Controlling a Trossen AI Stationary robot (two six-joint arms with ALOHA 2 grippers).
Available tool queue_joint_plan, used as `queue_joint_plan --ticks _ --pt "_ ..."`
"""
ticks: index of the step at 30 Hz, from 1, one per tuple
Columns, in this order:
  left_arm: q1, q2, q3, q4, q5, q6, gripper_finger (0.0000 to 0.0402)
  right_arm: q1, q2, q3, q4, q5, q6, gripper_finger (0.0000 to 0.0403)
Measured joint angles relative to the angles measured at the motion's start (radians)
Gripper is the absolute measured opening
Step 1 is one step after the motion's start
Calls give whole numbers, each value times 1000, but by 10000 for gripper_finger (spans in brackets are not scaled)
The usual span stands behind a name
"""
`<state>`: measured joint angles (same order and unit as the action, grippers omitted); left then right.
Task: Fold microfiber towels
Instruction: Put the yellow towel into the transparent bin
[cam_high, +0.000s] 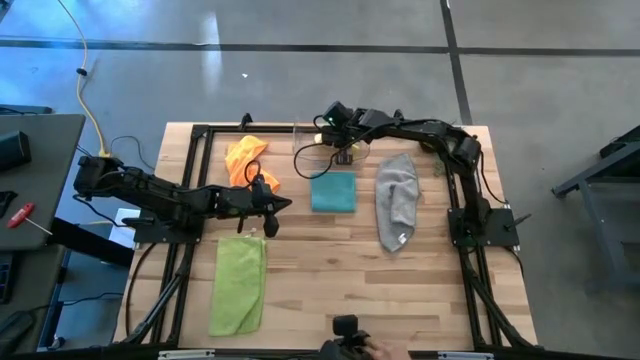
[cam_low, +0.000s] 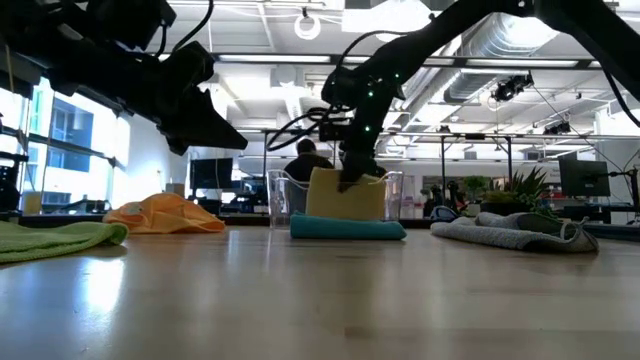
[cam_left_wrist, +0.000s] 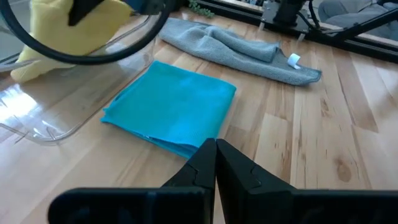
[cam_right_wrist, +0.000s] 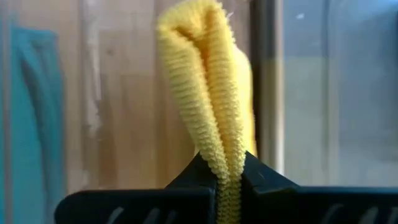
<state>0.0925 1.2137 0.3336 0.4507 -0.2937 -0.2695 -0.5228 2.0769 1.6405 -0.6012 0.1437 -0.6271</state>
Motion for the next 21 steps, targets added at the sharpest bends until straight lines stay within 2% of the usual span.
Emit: queue_joint_plan --ticks 6,9,14,18,21 --pt "-11 0 0 -12 -1 -7 0 0 12 0 -21 -40 26 23" --pt "-11 0 0 -16 -2 -8 0 0 12 0 -25 -49 26 64" --pt "-11 0 0 -17 -1 -15 0 0 14 19 -76 -79 66 156" --pt "-11 0 0 -17 -1 -15 0 0 13 109 -175 -173 82 211" --pt "-11 0 0 -17 2 -15 0 -3 11 215 -258 -212 90 229"
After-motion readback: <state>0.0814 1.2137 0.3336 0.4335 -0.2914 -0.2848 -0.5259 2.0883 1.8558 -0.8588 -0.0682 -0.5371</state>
